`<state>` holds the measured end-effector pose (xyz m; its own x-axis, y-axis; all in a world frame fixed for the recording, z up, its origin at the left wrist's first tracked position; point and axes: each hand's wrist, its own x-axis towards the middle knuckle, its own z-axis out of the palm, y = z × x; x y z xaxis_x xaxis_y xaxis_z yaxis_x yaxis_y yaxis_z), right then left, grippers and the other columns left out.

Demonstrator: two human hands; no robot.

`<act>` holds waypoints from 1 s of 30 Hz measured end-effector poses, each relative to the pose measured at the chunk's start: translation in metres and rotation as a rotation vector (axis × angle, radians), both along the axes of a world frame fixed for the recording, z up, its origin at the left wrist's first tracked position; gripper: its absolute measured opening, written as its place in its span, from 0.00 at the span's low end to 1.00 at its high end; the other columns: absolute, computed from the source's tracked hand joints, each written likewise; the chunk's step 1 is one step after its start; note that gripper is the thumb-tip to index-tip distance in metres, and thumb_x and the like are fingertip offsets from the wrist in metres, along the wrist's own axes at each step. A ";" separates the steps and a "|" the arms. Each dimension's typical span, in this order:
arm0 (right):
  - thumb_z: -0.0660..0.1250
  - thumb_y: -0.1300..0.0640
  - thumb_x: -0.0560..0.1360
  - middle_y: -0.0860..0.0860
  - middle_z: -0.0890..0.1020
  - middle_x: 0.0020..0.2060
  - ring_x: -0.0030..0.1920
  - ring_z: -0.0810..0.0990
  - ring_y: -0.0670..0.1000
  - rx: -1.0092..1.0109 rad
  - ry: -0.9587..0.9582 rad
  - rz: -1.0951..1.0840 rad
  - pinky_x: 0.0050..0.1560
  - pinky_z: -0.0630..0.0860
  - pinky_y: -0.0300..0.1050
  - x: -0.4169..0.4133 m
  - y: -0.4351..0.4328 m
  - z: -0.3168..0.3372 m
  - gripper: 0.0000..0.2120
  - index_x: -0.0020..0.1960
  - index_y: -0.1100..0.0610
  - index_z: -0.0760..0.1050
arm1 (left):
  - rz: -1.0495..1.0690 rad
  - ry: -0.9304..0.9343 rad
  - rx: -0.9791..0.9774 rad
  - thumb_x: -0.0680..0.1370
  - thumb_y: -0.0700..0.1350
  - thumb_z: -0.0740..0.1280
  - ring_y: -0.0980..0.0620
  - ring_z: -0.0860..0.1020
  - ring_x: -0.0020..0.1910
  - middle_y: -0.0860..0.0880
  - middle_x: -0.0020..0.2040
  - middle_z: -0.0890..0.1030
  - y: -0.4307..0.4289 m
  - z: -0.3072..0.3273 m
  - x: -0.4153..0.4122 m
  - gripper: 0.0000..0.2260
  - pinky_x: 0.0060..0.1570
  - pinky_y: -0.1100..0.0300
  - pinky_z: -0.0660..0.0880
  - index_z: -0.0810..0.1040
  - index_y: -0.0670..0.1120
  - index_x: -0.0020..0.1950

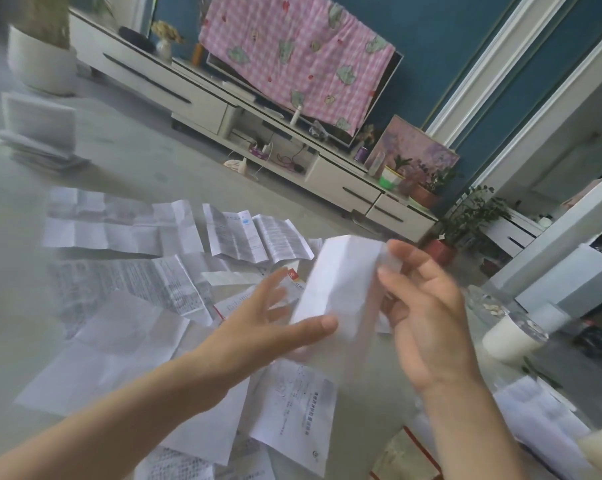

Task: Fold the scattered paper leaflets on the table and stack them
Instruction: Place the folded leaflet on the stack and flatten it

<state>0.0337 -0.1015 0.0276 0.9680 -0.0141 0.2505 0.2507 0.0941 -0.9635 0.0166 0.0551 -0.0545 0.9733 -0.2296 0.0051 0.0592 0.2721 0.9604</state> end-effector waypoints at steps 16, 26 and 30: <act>0.78 0.52 0.63 0.52 0.79 0.55 0.54 0.80 0.50 -0.303 0.251 0.008 0.49 0.76 0.39 -0.012 -0.011 -0.048 0.32 0.64 0.50 0.70 | -0.112 0.200 -0.302 0.76 0.41 0.61 0.47 0.83 0.43 0.40 0.48 0.84 -0.008 -0.007 -0.001 0.11 0.46 0.56 0.80 0.82 0.41 0.50; 0.71 0.56 0.68 0.55 0.85 0.46 0.47 0.84 0.55 -0.314 0.243 0.094 0.47 0.81 0.47 -0.010 -0.014 -0.054 0.15 0.53 0.60 0.78 | -0.001 0.051 0.014 0.75 0.40 0.69 0.45 0.83 0.48 0.44 0.48 0.85 -0.008 -0.010 -0.003 0.07 0.50 0.50 0.79 0.81 0.43 0.52; 0.72 0.56 0.70 0.55 0.84 0.50 0.51 0.82 0.55 -0.288 0.408 0.256 0.52 0.78 0.49 -0.009 -0.023 -0.053 0.15 0.55 0.58 0.78 | 0.042 0.123 0.009 0.77 0.40 0.64 0.43 0.83 0.48 0.43 0.47 0.85 -0.010 -0.013 -0.002 0.08 0.53 0.47 0.77 0.82 0.43 0.50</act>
<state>0.0249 -0.1248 -0.0251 0.9509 0.2475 -0.1859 -0.1439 -0.1783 -0.9734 0.0149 0.0451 -0.0675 0.9751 -0.1884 -0.1168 0.1654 0.2677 0.9492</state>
